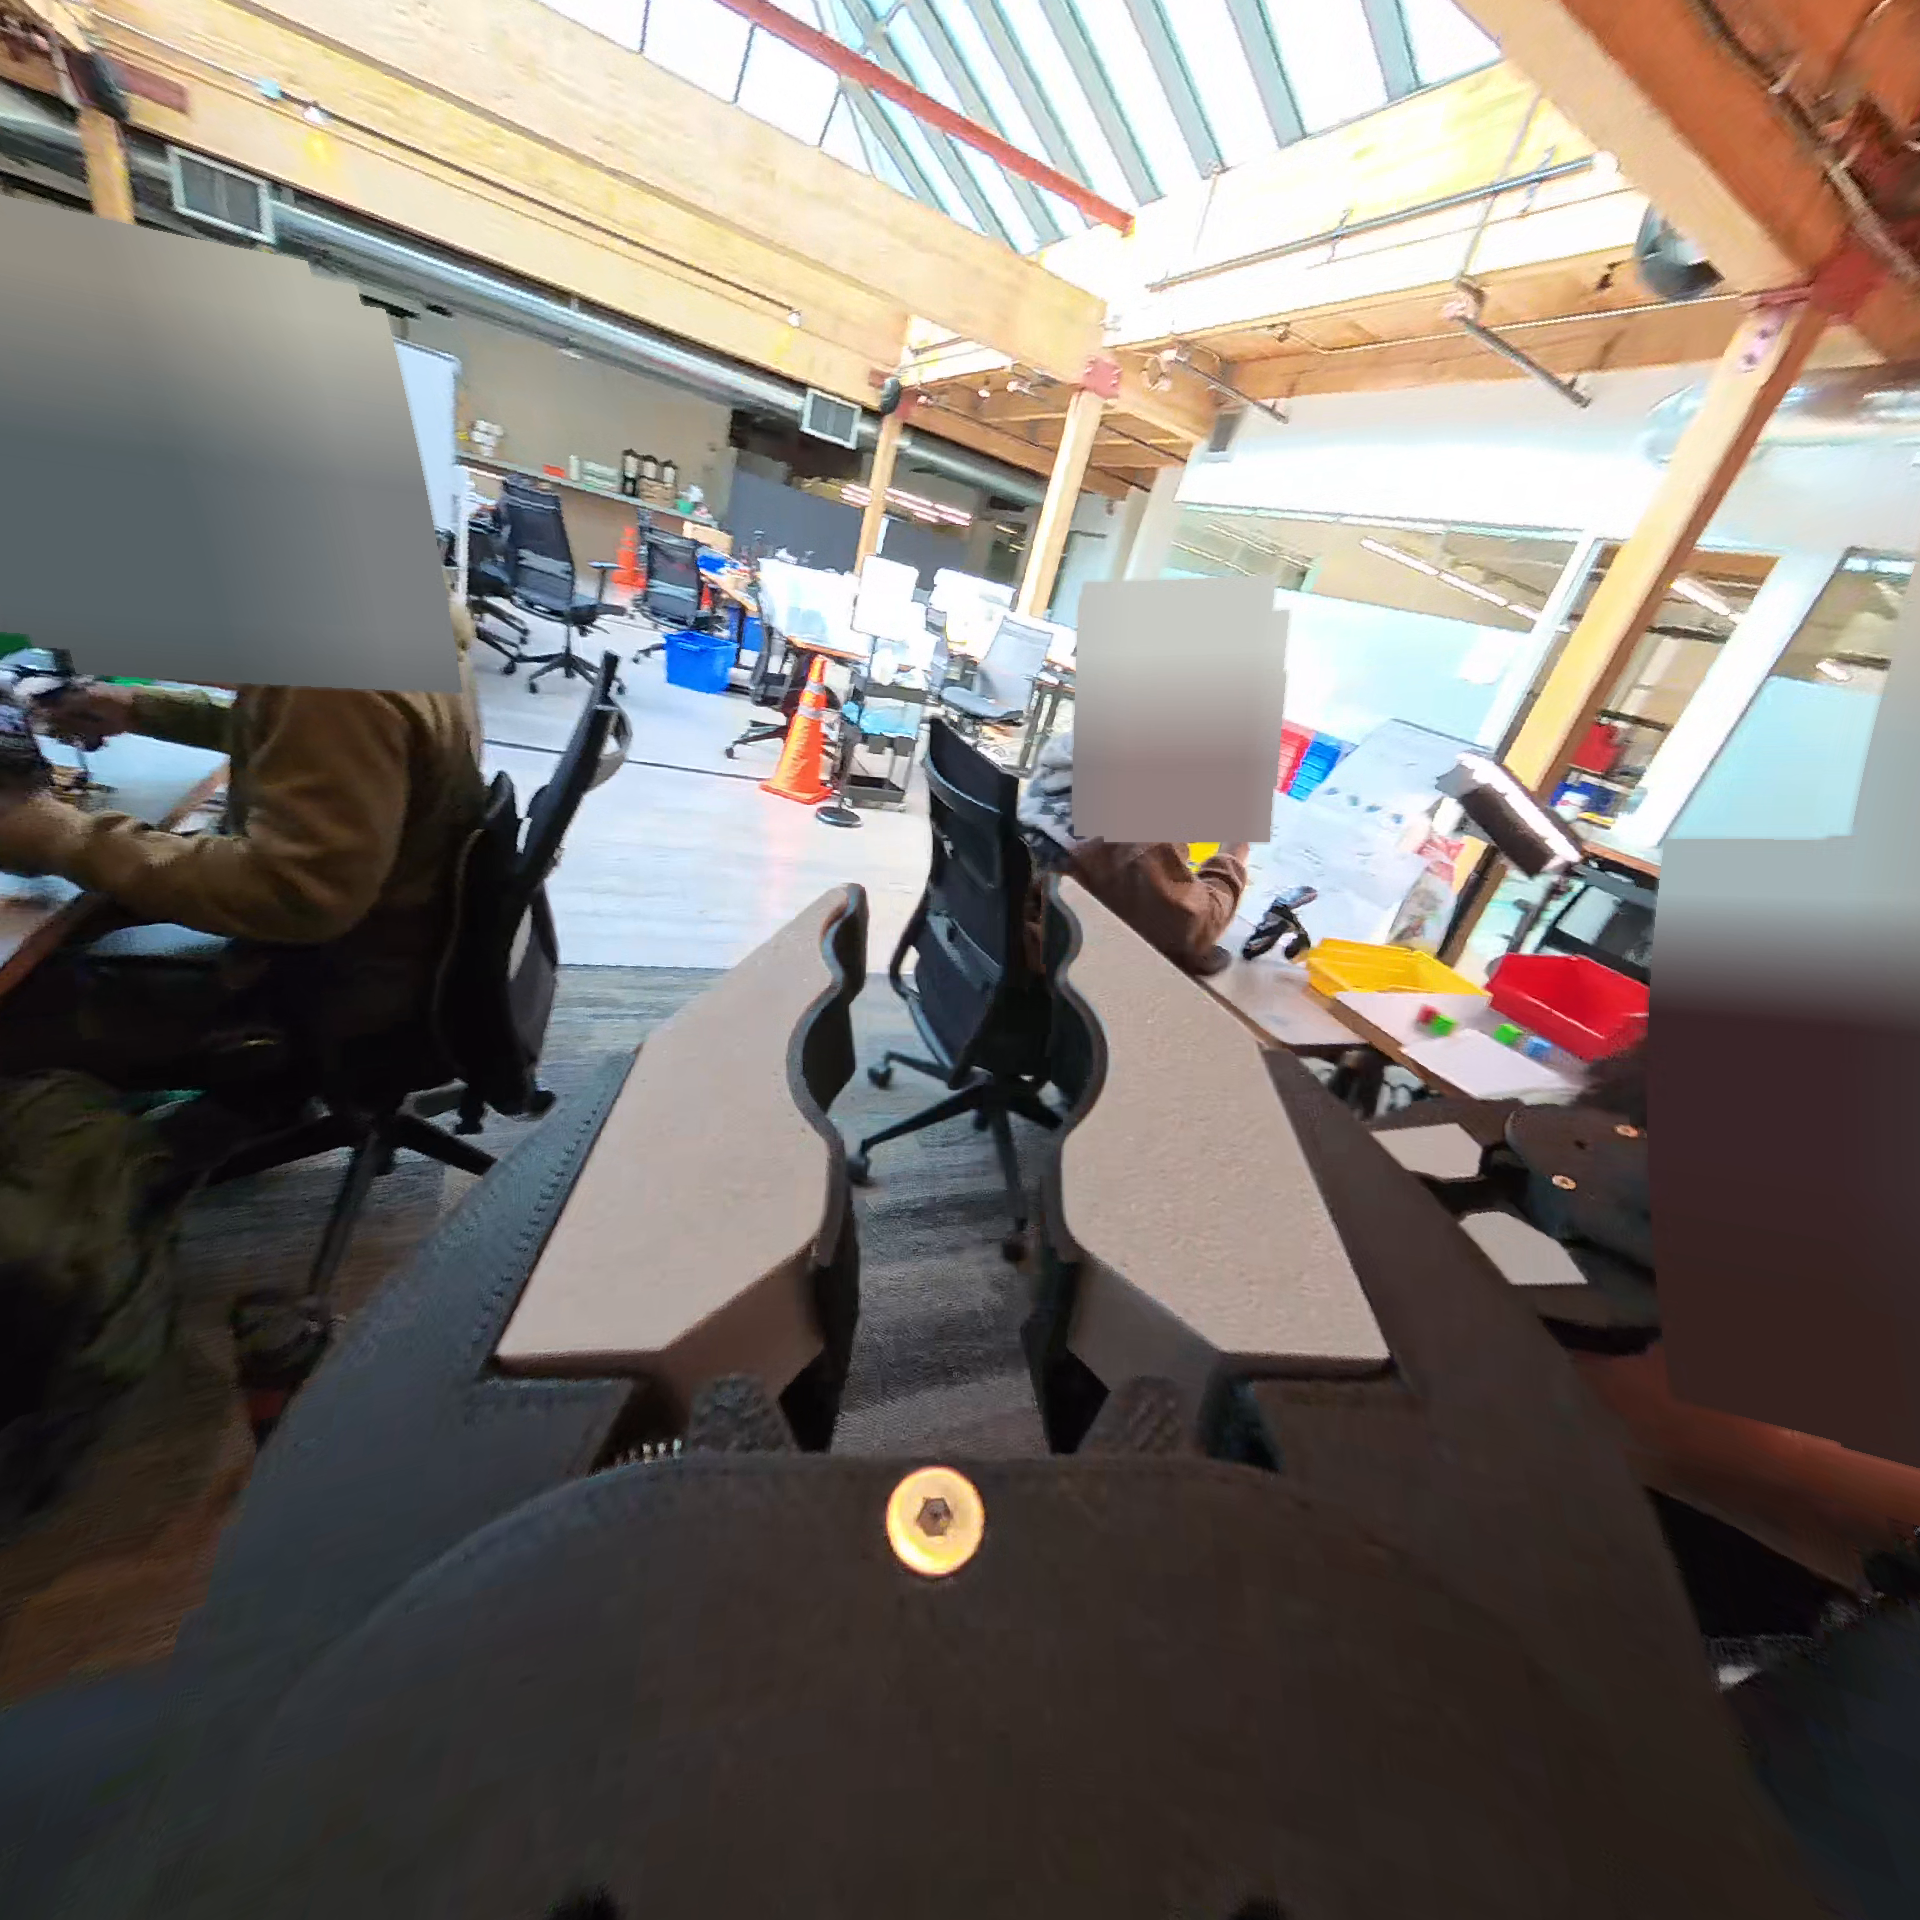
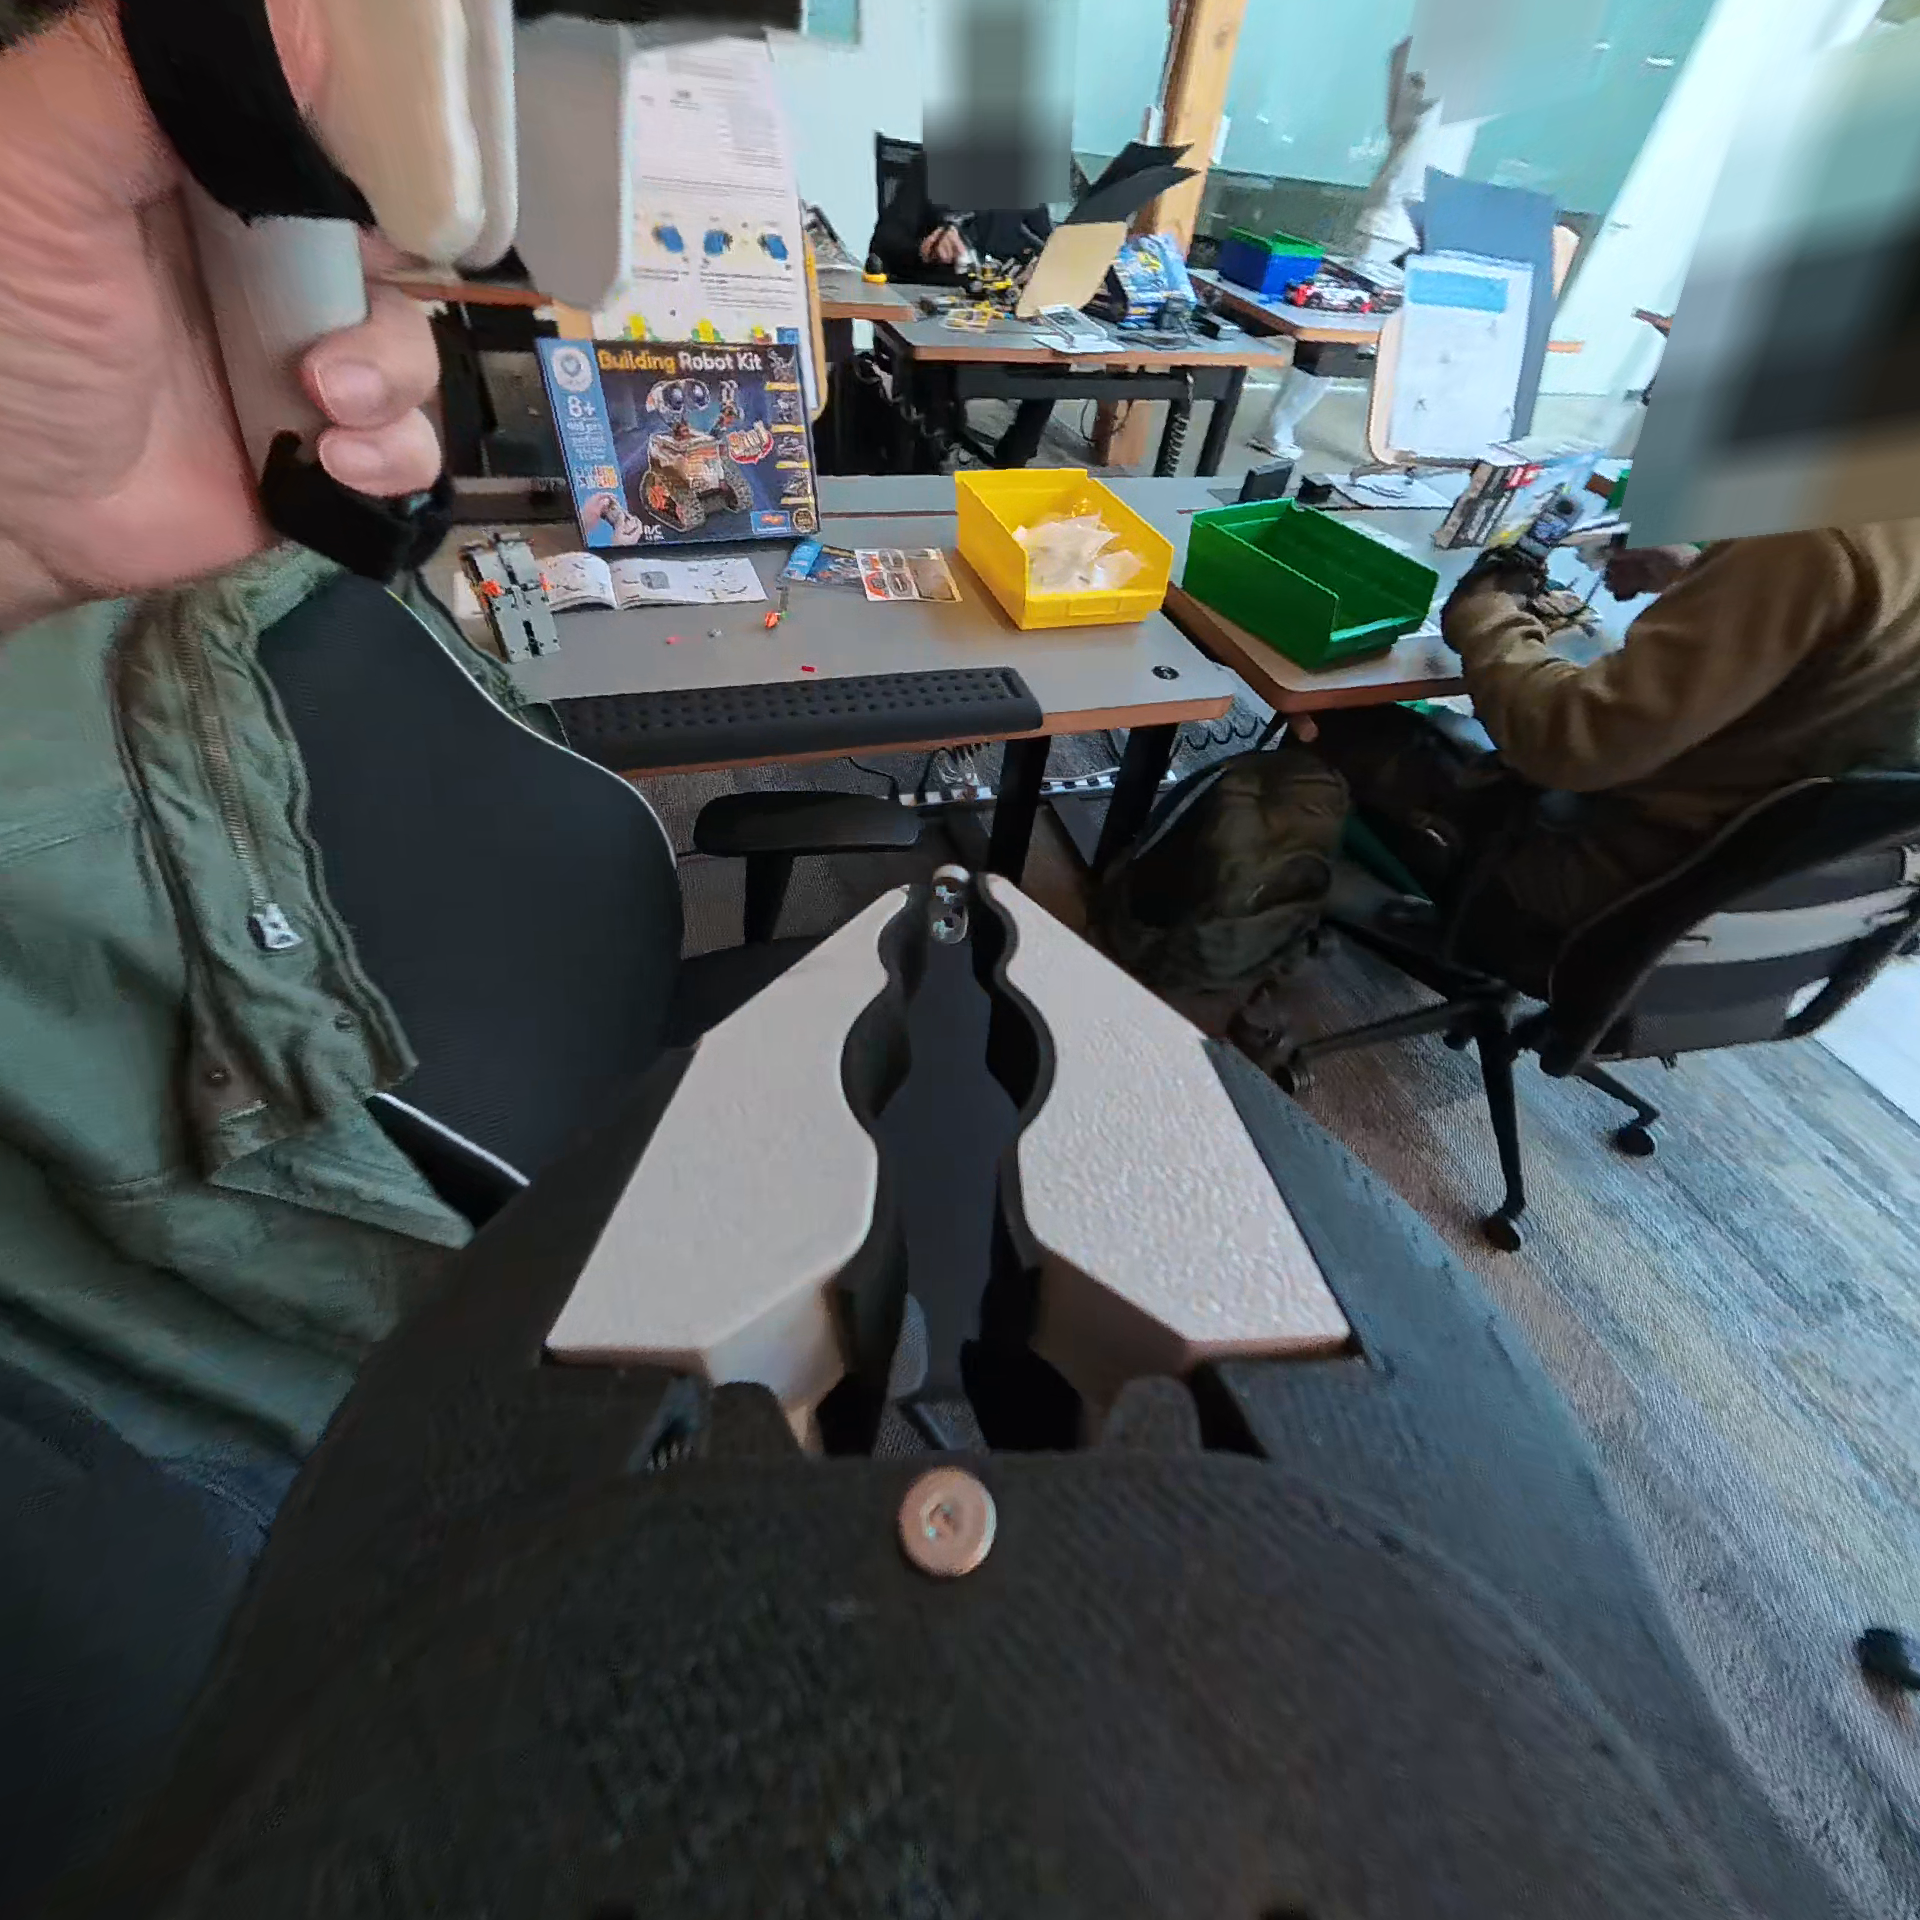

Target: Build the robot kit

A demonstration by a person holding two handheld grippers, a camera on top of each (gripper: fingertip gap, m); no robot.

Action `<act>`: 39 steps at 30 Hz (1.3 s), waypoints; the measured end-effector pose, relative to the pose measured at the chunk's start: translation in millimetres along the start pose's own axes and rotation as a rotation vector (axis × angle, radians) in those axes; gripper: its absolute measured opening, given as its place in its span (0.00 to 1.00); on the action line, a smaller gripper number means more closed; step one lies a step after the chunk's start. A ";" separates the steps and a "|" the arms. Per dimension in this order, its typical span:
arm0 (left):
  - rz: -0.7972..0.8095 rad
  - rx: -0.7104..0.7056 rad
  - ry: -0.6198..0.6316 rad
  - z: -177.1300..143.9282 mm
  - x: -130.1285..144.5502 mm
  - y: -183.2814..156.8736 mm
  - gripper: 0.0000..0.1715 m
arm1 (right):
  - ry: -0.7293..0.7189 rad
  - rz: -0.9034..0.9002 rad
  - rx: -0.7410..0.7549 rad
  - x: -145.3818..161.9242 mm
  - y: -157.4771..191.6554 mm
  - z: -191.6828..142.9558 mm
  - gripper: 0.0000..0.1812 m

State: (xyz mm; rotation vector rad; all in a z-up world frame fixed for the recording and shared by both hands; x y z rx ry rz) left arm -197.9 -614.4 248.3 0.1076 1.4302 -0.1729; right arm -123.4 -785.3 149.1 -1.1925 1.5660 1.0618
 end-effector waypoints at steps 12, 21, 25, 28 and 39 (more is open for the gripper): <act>0.094 -0.126 0.062 158.8 12.0 107.7 0.16 | -0.038 -0.037 -0.119 -44.3 -166.1 111.6 0.05; 0.126 -0.449 -0.038 239.1 16.6 182.4 0.16 | -0.019 -0.232 -0.311 -89.5 -288.1 183.3 0.05; 0.098 -0.520 -0.062 265.5 9.3 194.4 0.17 | -0.052 -0.298 -0.392 -127.7 -338.0 209.4 0.05; 0.161 -0.691 -0.023 252.7 13.9 197.5 0.17 | -0.042 -0.317 -0.470 -142.9 -357.7 239.1 0.04; 0.244 -0.982 -0.003 195.9 14.1 279.5 0.16 | -0.001 -0.317 -0.645 -167.1 -352.7 373.3 0.05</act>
Point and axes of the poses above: each gripper's, where its closed fingertips meet, z out along the fingers, x out of its underside, y = z × x across the jaws, the point moved 5 cm from there along -z, back along the fingers, and after that the axes turned 13 degrees about z, right-handed, at the moved point
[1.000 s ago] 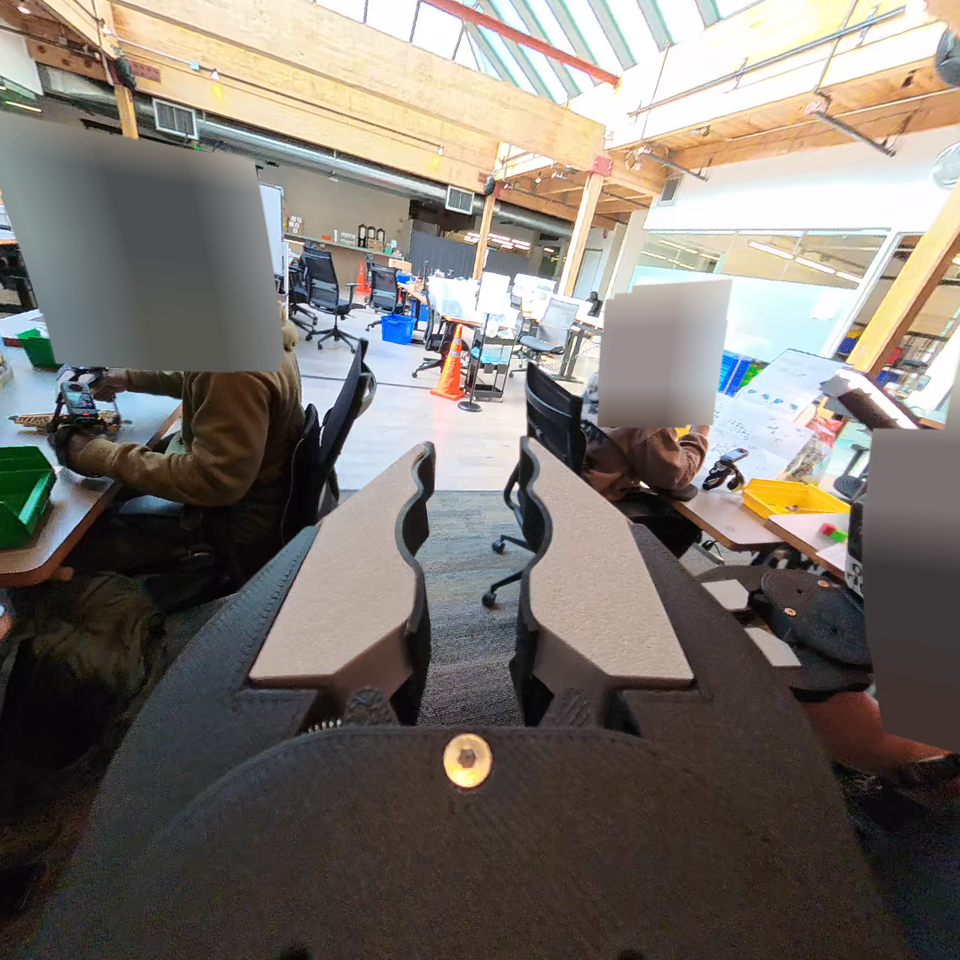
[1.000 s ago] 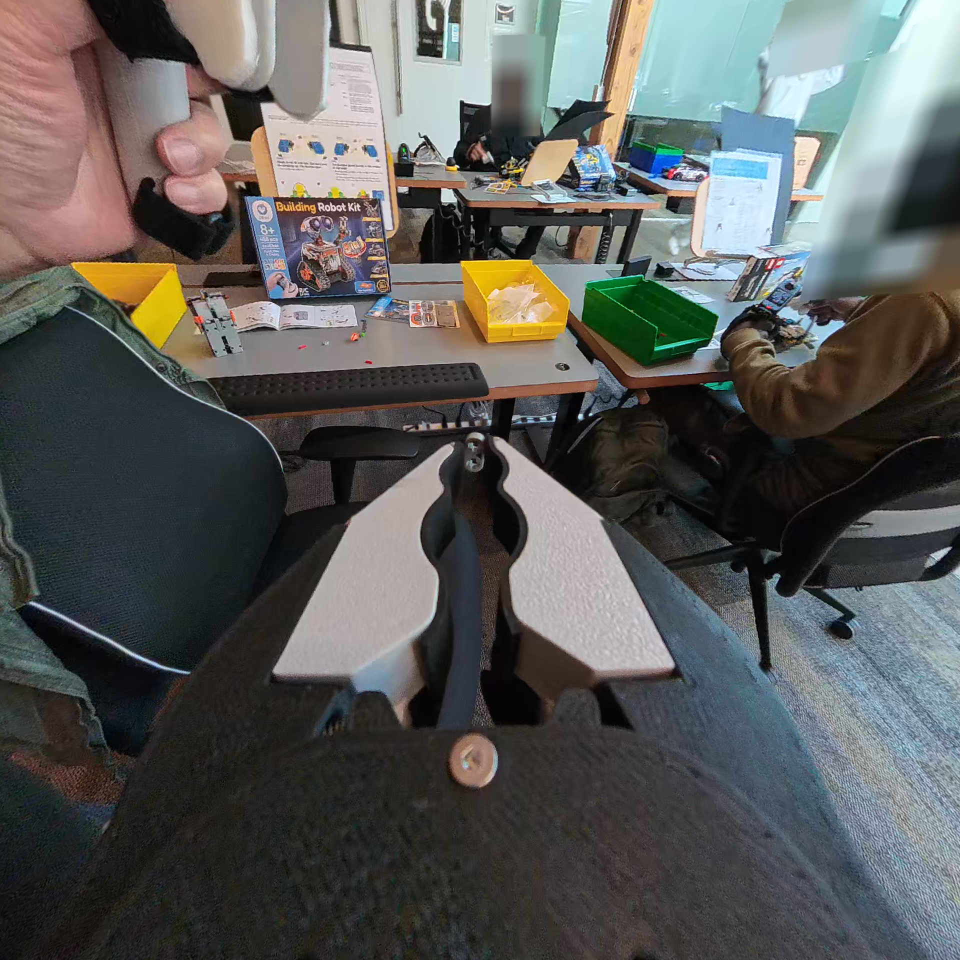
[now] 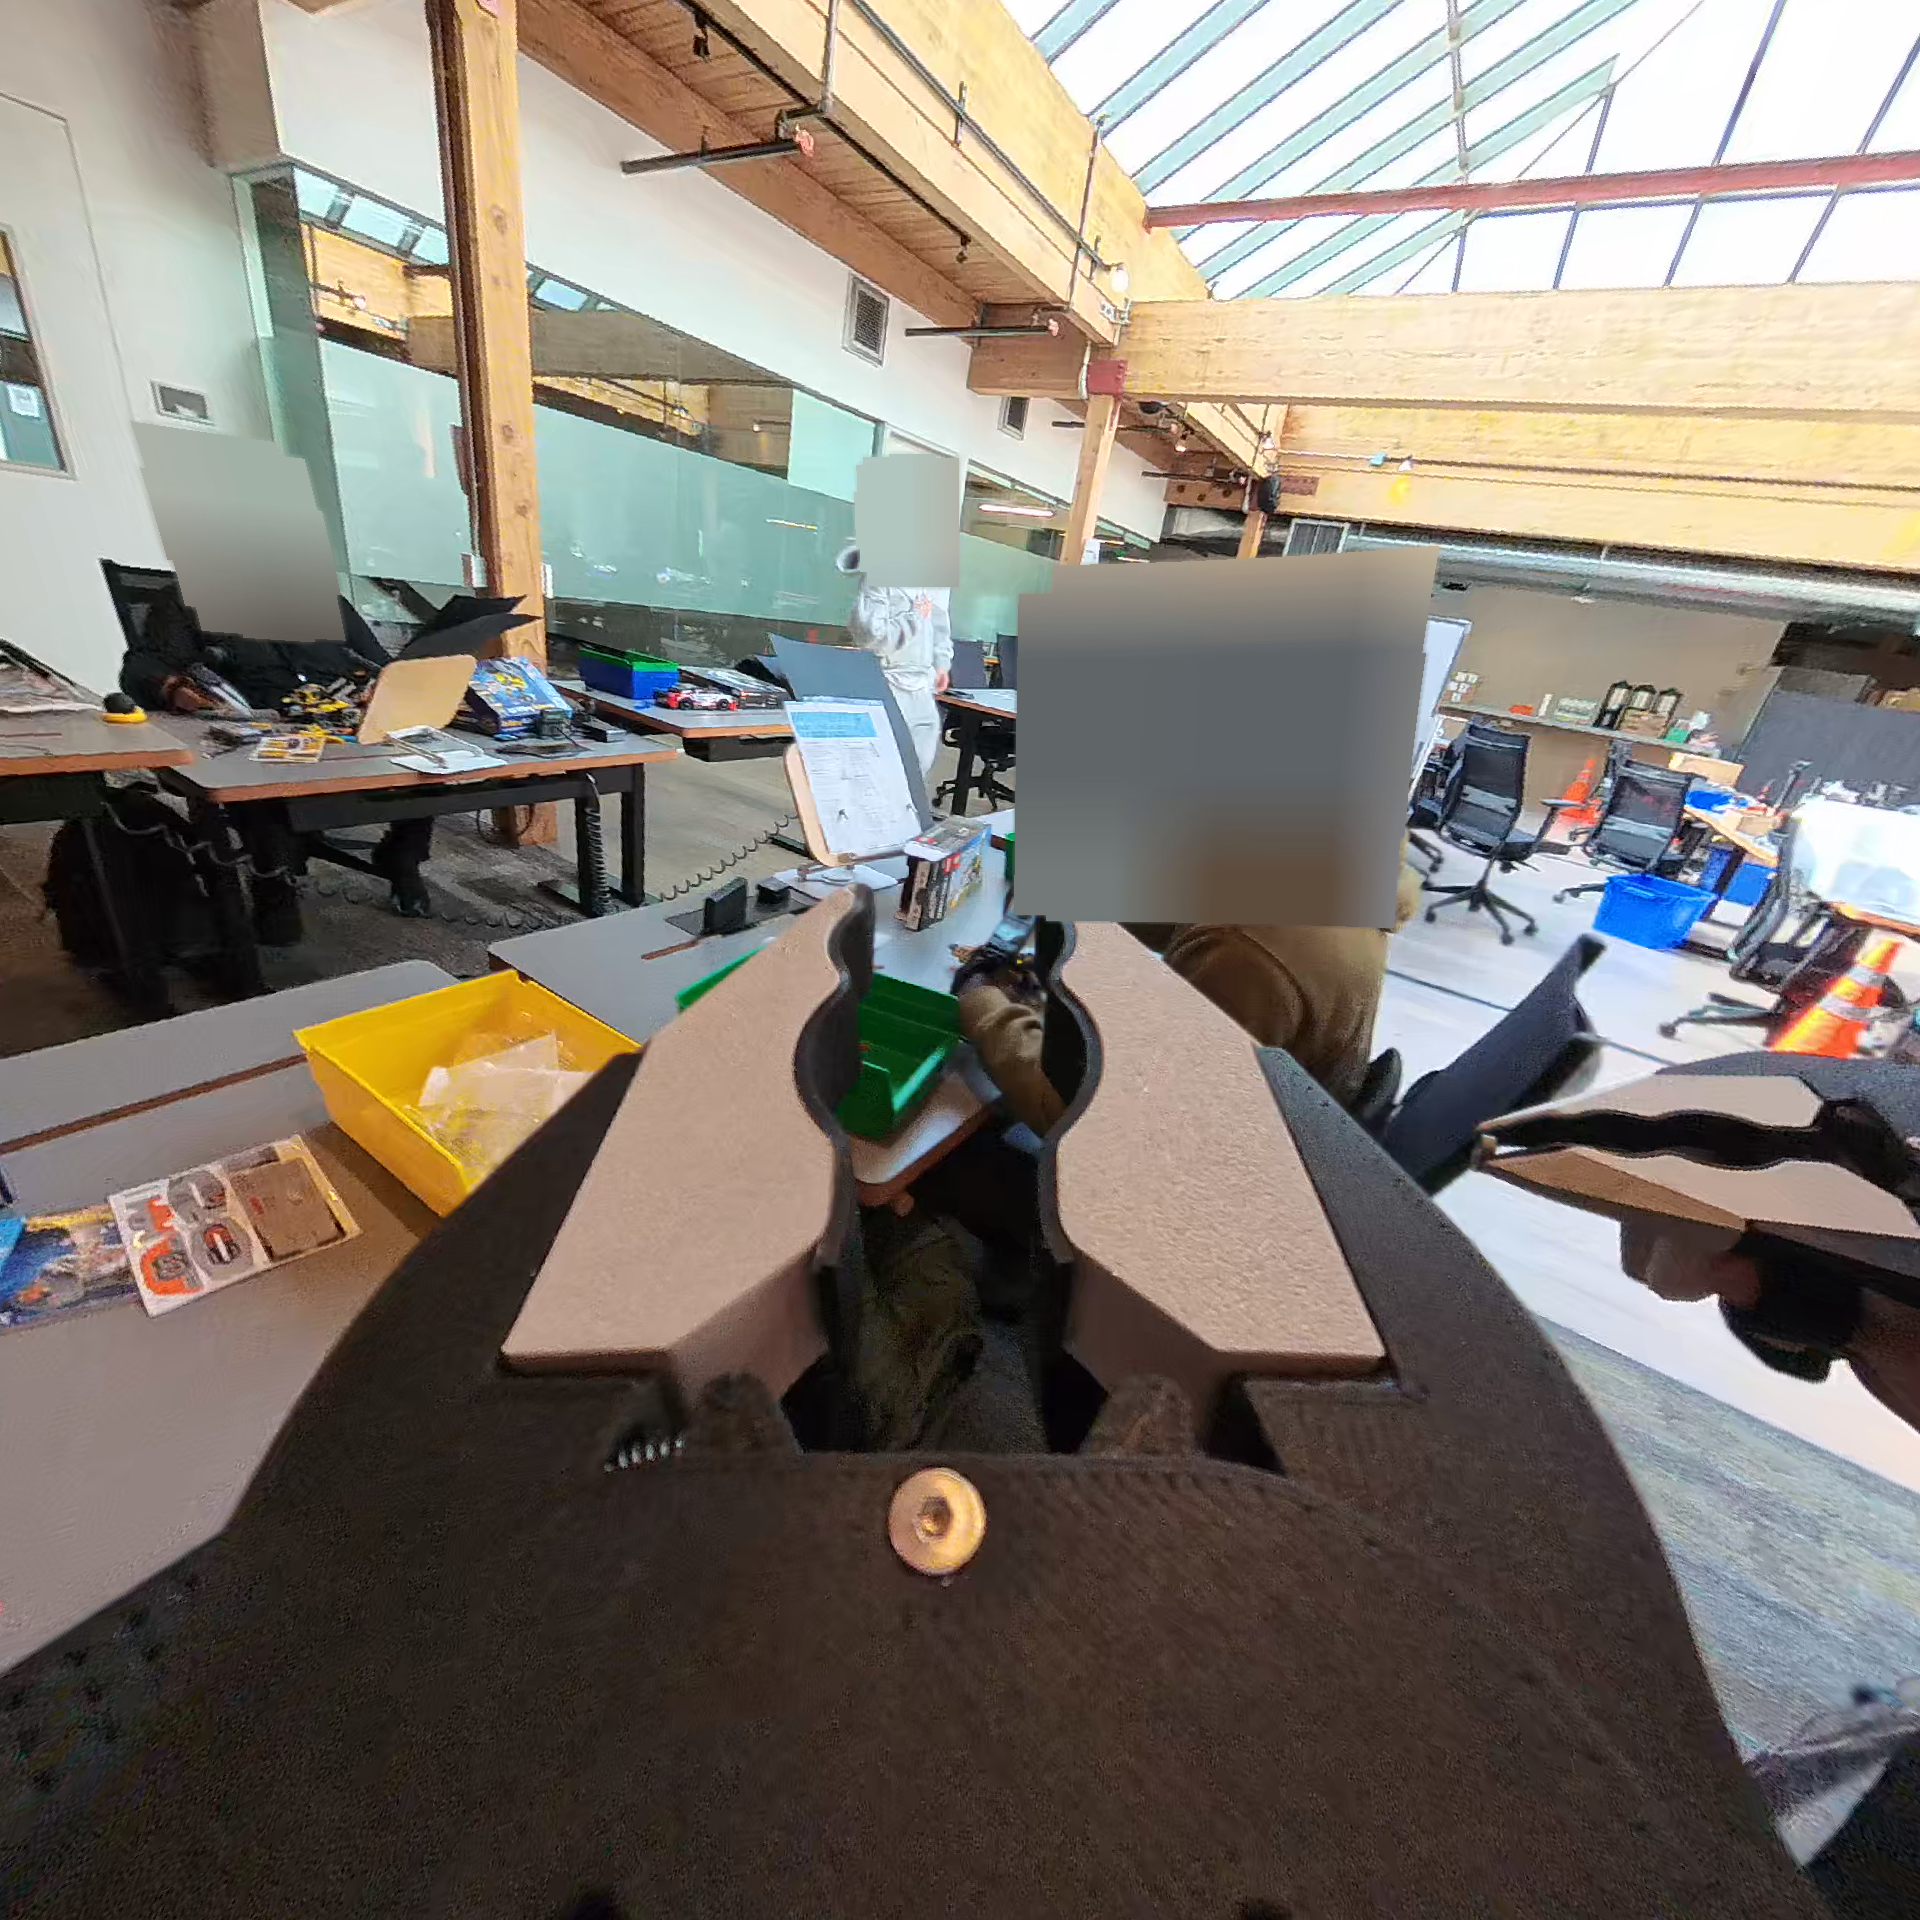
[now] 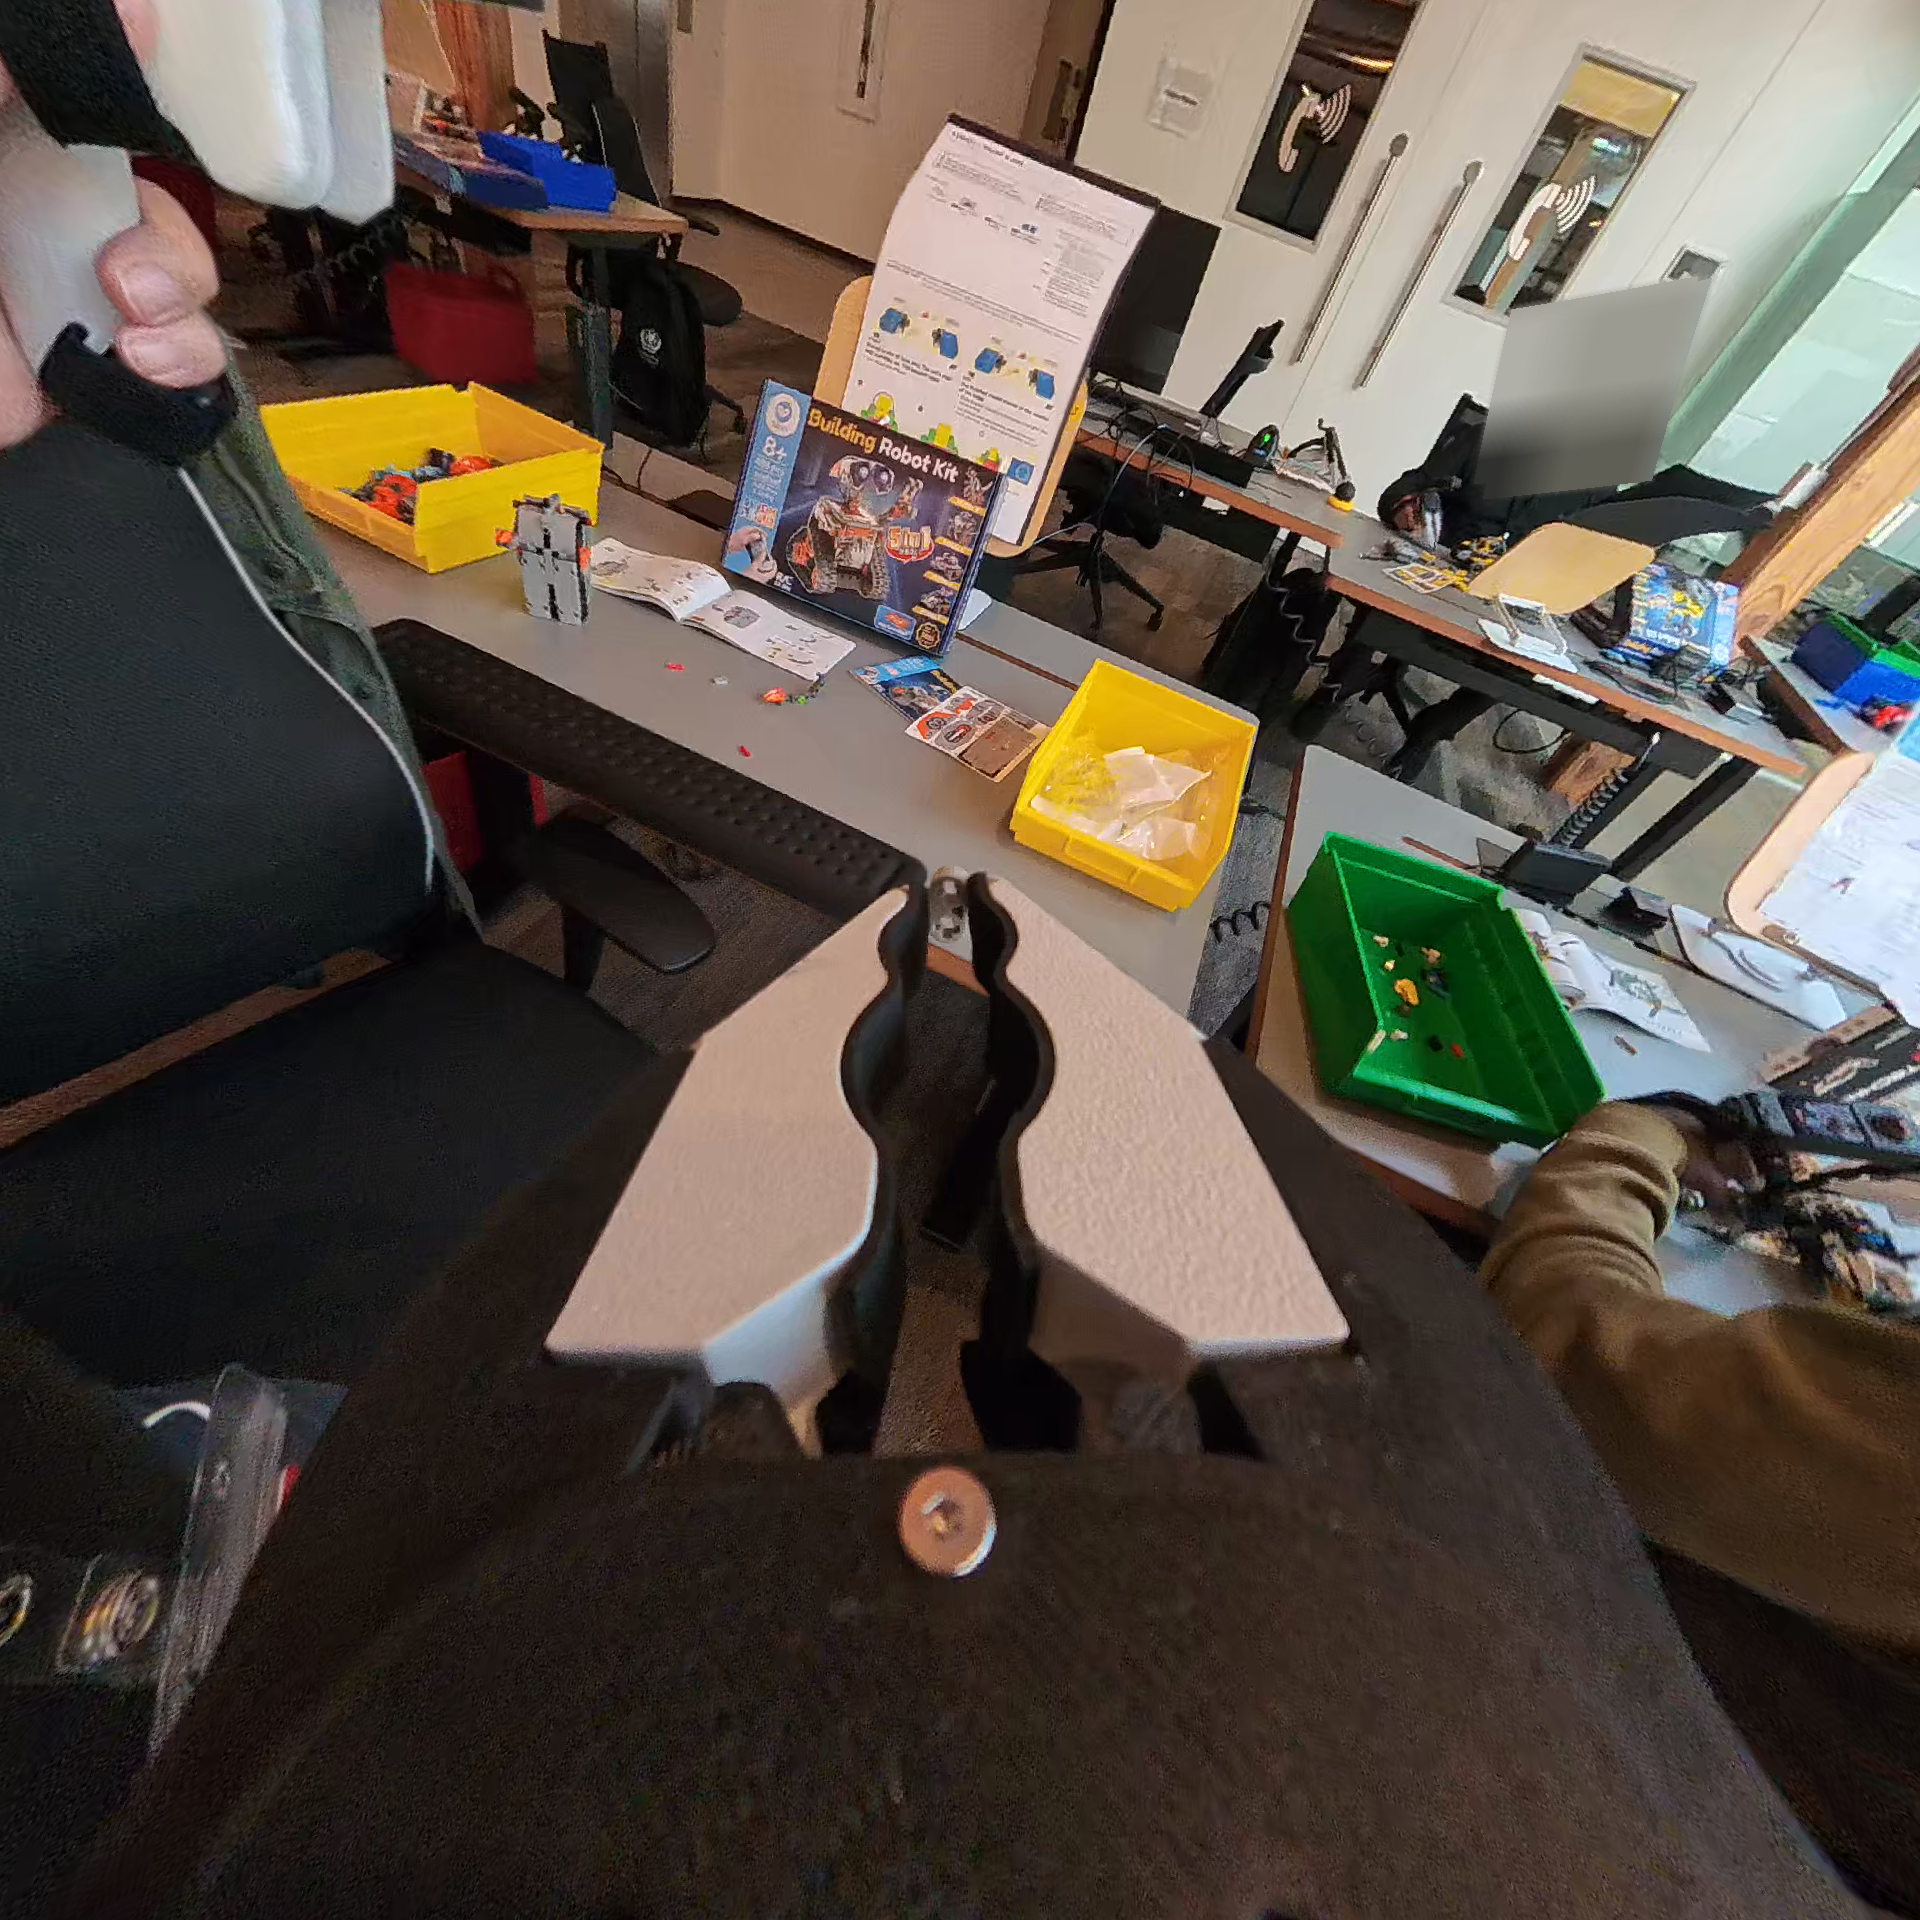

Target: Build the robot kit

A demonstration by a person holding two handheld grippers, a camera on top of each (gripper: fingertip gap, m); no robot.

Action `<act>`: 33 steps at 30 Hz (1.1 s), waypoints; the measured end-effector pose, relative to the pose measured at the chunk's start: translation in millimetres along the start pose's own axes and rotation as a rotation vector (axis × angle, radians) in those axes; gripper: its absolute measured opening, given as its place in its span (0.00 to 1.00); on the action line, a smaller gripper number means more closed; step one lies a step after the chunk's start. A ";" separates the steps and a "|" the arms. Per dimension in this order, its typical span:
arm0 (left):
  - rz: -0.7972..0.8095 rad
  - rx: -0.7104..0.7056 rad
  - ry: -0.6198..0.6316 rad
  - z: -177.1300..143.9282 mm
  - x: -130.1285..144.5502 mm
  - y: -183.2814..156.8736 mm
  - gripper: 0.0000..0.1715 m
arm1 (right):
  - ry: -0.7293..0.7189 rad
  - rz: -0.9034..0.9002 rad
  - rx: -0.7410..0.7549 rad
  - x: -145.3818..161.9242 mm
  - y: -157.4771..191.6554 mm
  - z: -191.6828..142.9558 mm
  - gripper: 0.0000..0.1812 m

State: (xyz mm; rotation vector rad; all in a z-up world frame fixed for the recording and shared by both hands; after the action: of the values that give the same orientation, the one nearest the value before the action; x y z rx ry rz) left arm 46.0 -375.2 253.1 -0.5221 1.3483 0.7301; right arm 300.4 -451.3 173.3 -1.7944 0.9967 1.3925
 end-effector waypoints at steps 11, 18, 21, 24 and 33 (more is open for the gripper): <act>0.165 0.117 -0.075 229.9 11.3 163.1 0.17 | -0.030 0.058 0.041 -13.3 -111.4 215.5 0.04; 0.133 0.179 -0.127 306.8 44.8 249.9 0.19 | 0.047 0.065 0.093 21.9 -112.7 290.2 0.05; 0.116 0.176 -0.176 289.4 105.9 269.3 0.17 | 0.071 -0.026 0.026 60.5 -103.4 325.2 0.05; 0.042 0.206 -0.231 264.8 186.1 274.8 0.16 | 0.052 -0.127 0.047 101.4 -102.9 364.9 0.05; 0.077 0.374 -0.095 126.3 226.5 401.5 0.17 | -0.078 0.062 0.092 136.7 -18.2 525.6 0.04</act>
State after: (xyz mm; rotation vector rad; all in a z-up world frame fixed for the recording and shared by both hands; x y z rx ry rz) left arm -148.4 25.6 79.8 -0.1368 1.3808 0.5397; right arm 84.0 -20.6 -77.4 -1.6429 1.0659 1.4191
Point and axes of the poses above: each gripper's, where its closed fingertips meet, z out along the fingers, x out of its underside, y = z × x across the jaws, the point moved 5 cm from there along -z, back along the fingers, and after that the axes turned 13 degrees about z, right-handed, at the moved point
